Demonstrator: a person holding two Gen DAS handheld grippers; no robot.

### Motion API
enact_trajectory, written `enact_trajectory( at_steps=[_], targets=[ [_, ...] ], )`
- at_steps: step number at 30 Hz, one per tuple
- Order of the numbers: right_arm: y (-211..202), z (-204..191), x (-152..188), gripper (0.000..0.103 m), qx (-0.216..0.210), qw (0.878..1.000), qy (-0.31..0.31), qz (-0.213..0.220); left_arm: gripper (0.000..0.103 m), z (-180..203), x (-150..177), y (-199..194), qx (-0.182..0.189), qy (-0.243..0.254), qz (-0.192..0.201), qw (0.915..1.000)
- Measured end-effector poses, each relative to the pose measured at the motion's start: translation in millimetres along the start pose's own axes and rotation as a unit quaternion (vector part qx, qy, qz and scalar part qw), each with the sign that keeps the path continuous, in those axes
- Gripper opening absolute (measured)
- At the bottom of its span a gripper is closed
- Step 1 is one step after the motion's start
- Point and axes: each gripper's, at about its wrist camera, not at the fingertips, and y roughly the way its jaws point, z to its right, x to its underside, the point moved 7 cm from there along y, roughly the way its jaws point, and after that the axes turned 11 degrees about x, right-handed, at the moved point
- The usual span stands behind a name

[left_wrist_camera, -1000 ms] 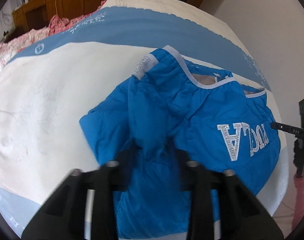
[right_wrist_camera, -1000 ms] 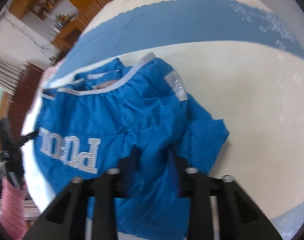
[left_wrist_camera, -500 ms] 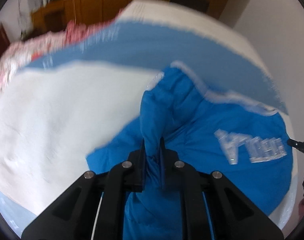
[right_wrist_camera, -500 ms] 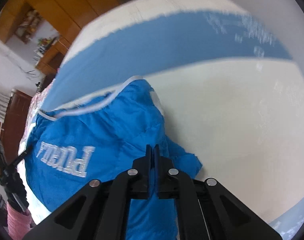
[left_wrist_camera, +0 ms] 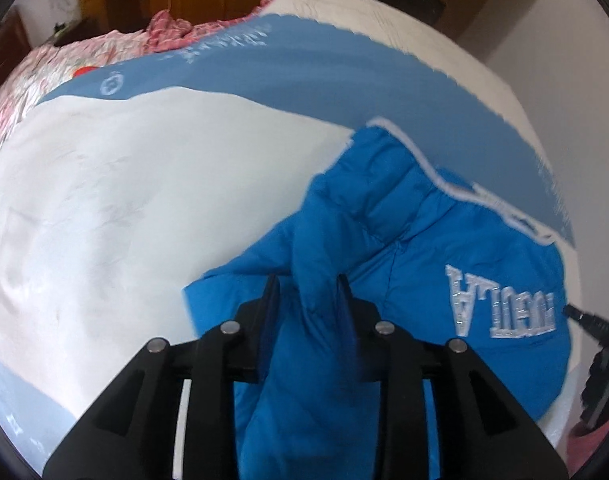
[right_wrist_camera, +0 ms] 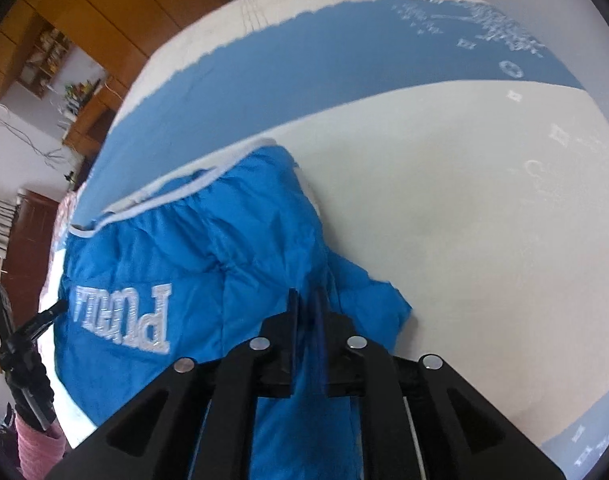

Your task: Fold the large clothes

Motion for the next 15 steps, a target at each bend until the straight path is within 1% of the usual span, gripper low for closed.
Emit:
enact_trajectory(
  at_steps=[1, 2, 3, 4, 5, 6, 7, 8, 10, 12, 14, 15],
  targets=[
    [-7.0, 0.5, 1.6, 0.010, -0.002, 1.000, -0.001, 0.007, 0.029, 0.7, 1.0, -9.1, 0.002, -0.005, 0.010, 0.9999],
    [-16.0, -1.8, 4.8, 0.010, -0.005, 1.000, -0.003, 0.016, 0.026, 3.0, 2.4, -17.3, -0.005, -0.004, 0.020, 0.9998],
    [-21.5, -5.1, 5.6, 0.010, -0.010, 1.000, -0.006, 0.024, 0.026, 6.7, 3.2, -21.8, -0.017, 0.002, 0.028, 0.9995],
    [-27.8, -9.8, 9.3, 0.010, -0.013, 0.999, -0.010, 0.031, 0.026, 11.6, 4.6, -29.5, -0.038, 0.010, 0.043, 0.9983],
    [-32.3, -18.1, 8.9, 0.010, -0.015, 0.999, -0.015, 0.039, 0.026, 14.1, 5.7, -34.0, -0.049, 0.013, 0.053, 0.9973],
    [-37.5, -28.8, 14.4, 0.010, -0.022, 0.998, -0.023, 0.049, 0.025, 22.3, 9.0, -41.6, -0.057, 0.018, 0.072, 0.9956],
    [-39.6, -36.8, 18.4, 0.010, -0.030, 0.998, -0.027, 0.054, 0.025, 29.9, 12.0, -44.4, -0.052, 0.021, 0.081, 0.9952],
    [-40.3, -50.1, 24.2, 0.010, -0.040, 0.997, -0.034, 0.059, 0.025, 45.7, 18.3, -45.1, -0.035, 0.028, 0.087, 0.9952],
    [-34.9, -76.9, 27.6, 0.009, -0.039, 0.995, -0.052, 0.070, 0.025, 73.9, 28.7, -38.8, -0.011, 0.050, 0.084, 0.9952],
    [-26.2, -94.7, 32.5, 0.009, -0.037, 0.994, -0.065, 0.080, 0.025, 107.0, 44.0, -25.3, 0.005, 0.083, 0.088, 0.9927],
    [-15.0, -107.8, 41.4, 0.009, -0.039, 0.993, -0.070, 0.089, 0.025, 123.7, 54.7, -8.3, 0.015, 0.096, 0.083, 0.9918],
    [-10.9, -110.2, 45.4, 0.009, -0.029, 0.992, -0.073, 0.097, 0.025, 126.7, 60.8, 1.3, 0.019, 0.098, 0.076, 0.9920]
  ],
)
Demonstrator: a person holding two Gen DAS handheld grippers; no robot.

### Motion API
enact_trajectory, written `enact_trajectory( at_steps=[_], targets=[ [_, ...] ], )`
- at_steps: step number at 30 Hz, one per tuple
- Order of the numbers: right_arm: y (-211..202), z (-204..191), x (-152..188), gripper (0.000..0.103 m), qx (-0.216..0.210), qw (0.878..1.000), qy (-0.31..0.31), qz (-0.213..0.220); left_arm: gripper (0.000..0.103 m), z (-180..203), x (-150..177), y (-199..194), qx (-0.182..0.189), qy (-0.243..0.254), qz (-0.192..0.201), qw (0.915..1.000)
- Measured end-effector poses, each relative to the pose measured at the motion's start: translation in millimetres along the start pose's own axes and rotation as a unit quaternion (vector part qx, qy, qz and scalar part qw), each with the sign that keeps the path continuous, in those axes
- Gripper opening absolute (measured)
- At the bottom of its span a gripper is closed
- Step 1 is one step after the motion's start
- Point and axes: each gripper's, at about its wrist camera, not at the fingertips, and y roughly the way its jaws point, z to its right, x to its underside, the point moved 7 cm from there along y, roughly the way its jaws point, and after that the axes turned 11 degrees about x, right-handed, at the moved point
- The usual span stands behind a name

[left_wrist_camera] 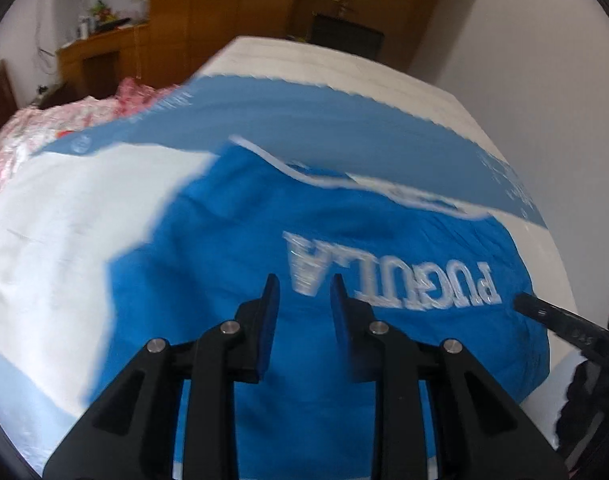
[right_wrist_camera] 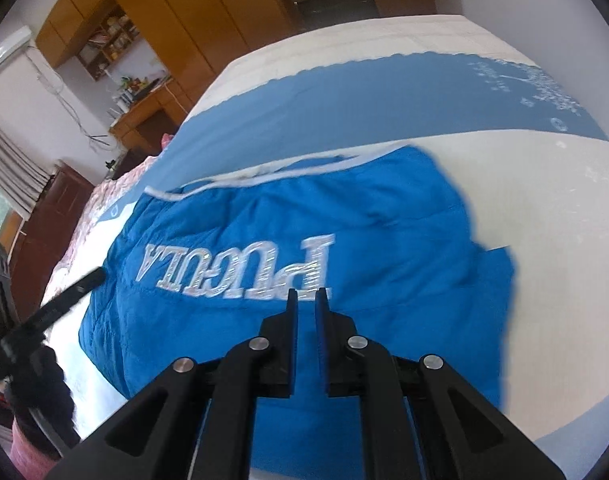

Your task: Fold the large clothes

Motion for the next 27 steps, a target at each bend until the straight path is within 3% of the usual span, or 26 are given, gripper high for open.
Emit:
enact_trajectory(
  at_steps=[2, 8, 12, 16, 17, 22, 27],
  targets=[
    [16.3, -2.4, 7.0, 0.009, 0.020, 1.000, -0.005, 0.004, 0.025, 3.5, 10.7, 17.7, -0.004, 0.009, -0.009, 0.9999],
    [46.0, 8.4, 26.3, 0.005, -0.008, 1.000, 0.025, 0.017, 0.026, -9.8, 38.9, 52.9, 0.003, 0.030, -0.015, 0.9994],
    [56.2, 6.6, 32.6, 0.002, 0.002, 0.999, 0.010, 0.031, 0.027, -14.2, 40.8, 64.1, 0.005, 0.035, -0.017, 0.9992],
    [48.6, 10.1, 27.6, 0.002, -0.002, 1.000, 0.017, 0.006, 0.024, -13.0, 37.9, 58.4, -0.012, 0.037, -0.030, 0.9988],
    [43.6, 10.3, 26.9, 0.007, -0.009, 1.000, 0.023, 0.005, 0.022, -12.5, 35.6, 53.2, -0.015, 0.030, -0.029, 0.9990],
    [6.0, -4.0, 40.8, 0.008, -0.053, 0.998, 0.026, 0.032, 0.022, 16.5, 38.1, 21.3, 0.014, 0.028, 0.008, 0.9995],
    [19.0, -5.8, 64.1, 0.007, -0.039, 0.999, 0.017, 0.020, 0.024, 28.0, 65.9, 40.3, 0.015, 0.045, -0.020, 0.9987]
  ],
)
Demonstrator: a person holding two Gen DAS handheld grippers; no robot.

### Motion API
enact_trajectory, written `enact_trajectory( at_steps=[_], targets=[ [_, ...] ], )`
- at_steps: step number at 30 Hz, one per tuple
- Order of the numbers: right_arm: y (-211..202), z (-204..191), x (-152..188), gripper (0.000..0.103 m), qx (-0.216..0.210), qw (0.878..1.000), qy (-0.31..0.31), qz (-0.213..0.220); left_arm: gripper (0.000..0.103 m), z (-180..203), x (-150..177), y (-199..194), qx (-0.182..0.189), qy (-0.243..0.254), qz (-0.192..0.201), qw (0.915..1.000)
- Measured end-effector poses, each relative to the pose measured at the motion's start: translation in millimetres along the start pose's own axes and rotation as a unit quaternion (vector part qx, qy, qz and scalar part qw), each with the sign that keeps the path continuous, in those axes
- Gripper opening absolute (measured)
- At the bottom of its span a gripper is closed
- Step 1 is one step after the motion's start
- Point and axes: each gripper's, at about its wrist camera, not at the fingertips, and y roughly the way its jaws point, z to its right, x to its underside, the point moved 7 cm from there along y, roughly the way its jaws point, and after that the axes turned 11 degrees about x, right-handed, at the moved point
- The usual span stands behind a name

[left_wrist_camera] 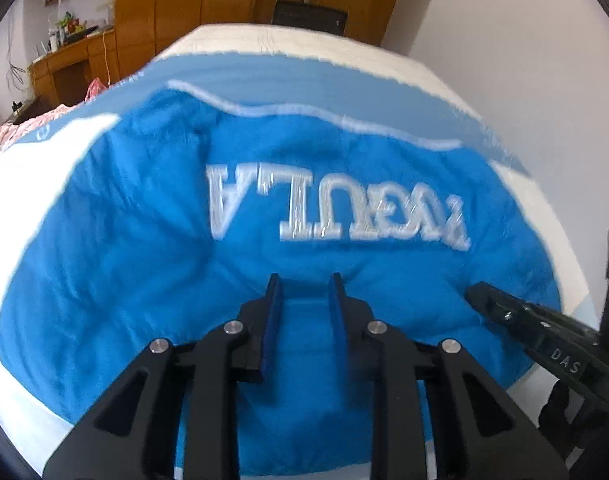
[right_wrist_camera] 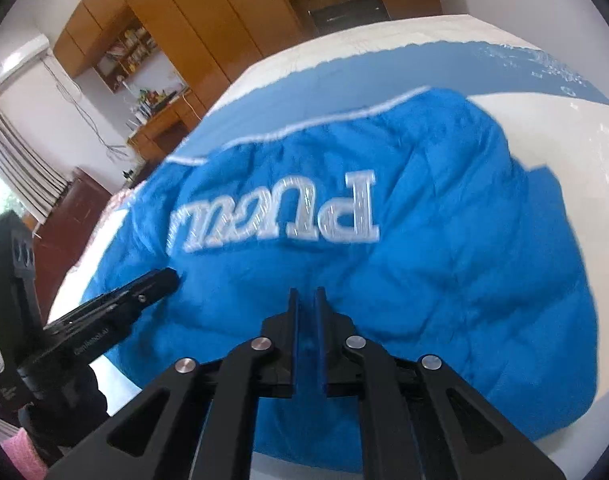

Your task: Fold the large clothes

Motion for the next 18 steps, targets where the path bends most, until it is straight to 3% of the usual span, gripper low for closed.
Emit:
enact_trajectory(
  at_steps=[5, 10, 14, 16, 18],
  targets=[
    [18.9, 2.6, 8.6, 0.002, 0.012, 1.000, -0.008, 0.000, 0.024, -6.5, 8.5, 19.0, -0.009, 0.025, -0.005, 0.9996],
    [21.6, 0.5, 9.2, 0.001, 0.019, 1.000, -0.013, 0.001, 0.024, -10.6, 6.8, 21.4, -0.006, 0.014, -0.007, 0.9999],
    [8.6, 2.9, 1.0, 0.004, 0.010, 0.999, -0.014, -0.047, 0.024, -7.3, 0.2, 10.9, -0.010, 0.014, -0.029, 0.9994],
    [-9.8, 9.6, -5.8, 0.015, 0.011, 0.999, -0.011, -0.041, 0.034, -10.4, -5.6, -5.4, -0.012, 0.003, -0.024, 0.9996],
    [-36.2, 18.1, -21.1, 0.035, 0.015, 1.000, -0.012, -0.013, 0.059, -21.5, -19.1, -35.4, -0.005, -0.008, 0.005, 0.9999]
  ],
)
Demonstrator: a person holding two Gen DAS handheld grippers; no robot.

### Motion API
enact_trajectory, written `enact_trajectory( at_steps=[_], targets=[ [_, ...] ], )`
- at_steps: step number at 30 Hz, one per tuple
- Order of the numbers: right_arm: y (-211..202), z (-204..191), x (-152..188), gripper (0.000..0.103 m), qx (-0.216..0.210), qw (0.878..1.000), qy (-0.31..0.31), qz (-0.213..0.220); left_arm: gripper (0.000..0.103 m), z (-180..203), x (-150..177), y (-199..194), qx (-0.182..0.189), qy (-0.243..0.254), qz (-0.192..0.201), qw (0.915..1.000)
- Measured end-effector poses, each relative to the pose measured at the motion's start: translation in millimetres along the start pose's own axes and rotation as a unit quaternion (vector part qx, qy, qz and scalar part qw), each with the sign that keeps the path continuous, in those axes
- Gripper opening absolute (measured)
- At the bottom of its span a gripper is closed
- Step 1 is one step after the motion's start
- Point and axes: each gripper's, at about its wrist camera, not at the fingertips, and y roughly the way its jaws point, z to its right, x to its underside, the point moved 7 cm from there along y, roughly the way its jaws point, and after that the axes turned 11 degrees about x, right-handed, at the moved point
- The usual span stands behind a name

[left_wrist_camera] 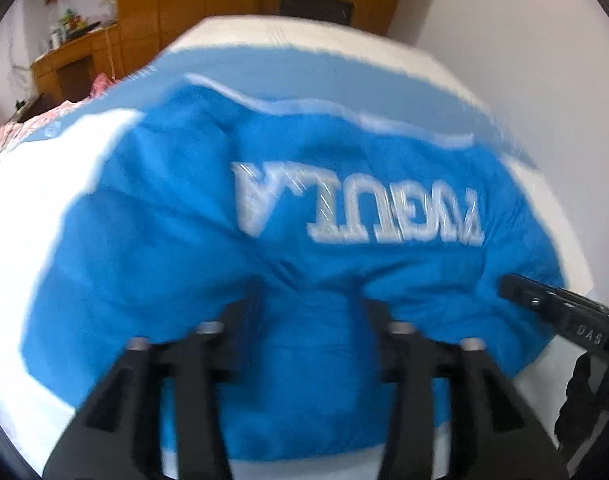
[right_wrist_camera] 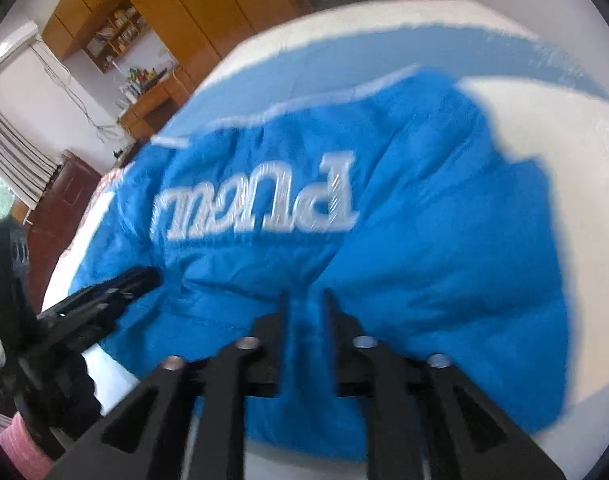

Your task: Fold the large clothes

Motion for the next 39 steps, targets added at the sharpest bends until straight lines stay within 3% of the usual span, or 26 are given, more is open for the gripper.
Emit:
enact_trajectory(
  at_steps=[3, 5, 9, 13, 17, 22, 25, 26, 28, 30, 32, 35, 39],
  targets=[
    [-23.6, 27.4, -15.1, 0.053, 0.010, 1.000, 0.009, 0.015, 0.071, -30.9, -21.2, -36.1, -0.018, -0.004, 0.022, 0.9996],
    [-33.2, 52.9, -25.6, 0.054, 0.012, 0.999, 0.027, 0.016, 0.076, -62.3, -31.7, -48.1, -0.022, -0.027, 0.013, 0.9993],
    [-24.9, 91.3, -36.6, 0.074, 0.006, 0.999, 0.050, -0.015, 0.079, -124.4, -35.3, -50.9, -0.039, -0.089, -0.013, 0.9952],
    [5.7, 104.6, -34.0, 0.078, -0.017, 0.995, 0.065, -0.067, 0.080, -158.4, -29.7, -30.6, 0.016, -0.147, -0.044, 0.9880],
    [38.0, 114.5, -24.7, 0.080, -0.057, 0.986, 0.095, -0.122, 0.086, -170.6, -21.9, -9.0, 0.035, -0.176, -0.052, 0.9824],
    [61.6, 116.9, -20.2, 0.082, -0.103, 0.976, 0.127, -0.145, 0.086, -168.8, -21.3, 13.2, 0.075, -0.196, -0.058, 0.9759],
    [70.7, 113.2, -23.7, 0.083, -0.122, 0.973, 0.137, -0.142, 0.086, -166.2, -22.3, 23.1, 0.076, -0.202, -0.067, 0.9742],
    [72.3, 112.6, -24.9, 0.082, -0.124, 0.972, 0.140, -0.141, 0.083, -164.8, -22.9, 26.3, 0.072, -0.200, -0.071, 0.9745],
    [74.6, 108.2, -26.2, 0.065, -0.123, 0.972, 0.140, -0.143, 0.062, -155.8, -27.3, 30.5, 0.071, -0.190, -0.069, 0.9768],
    [70.7, 105.2, -28.0, 0.038, -0.143, 0.968, 0.151, -0.143, 0.036, -149.0, -29.5, 28.5, 0.071, -0.189, -0.064, 0.9773],
    [58.9, 103.7, -29.0, 0.029, -0.155, 0.966, 0.154, -0.135, 0.025, -143.6, -31.1, 20.5, 0.063, -0.186, -0.053, 0.9791],
    [34.9, 99.4, -32.4, 0.023, -0.174, 0.964, 0.160, -0.122, 0.016, -136.0, -33.7, -0.1, 0.066, -0.183, -0.035, 0.9803],
    [-7.0, 84.4, -34.4, 0.021, -0.183, 0.968, 0.136, -0.106, 0.014, -115.6, -36.8, -38.8, 0.090, -0.170, -0.016, 0.9811]
  ],
)
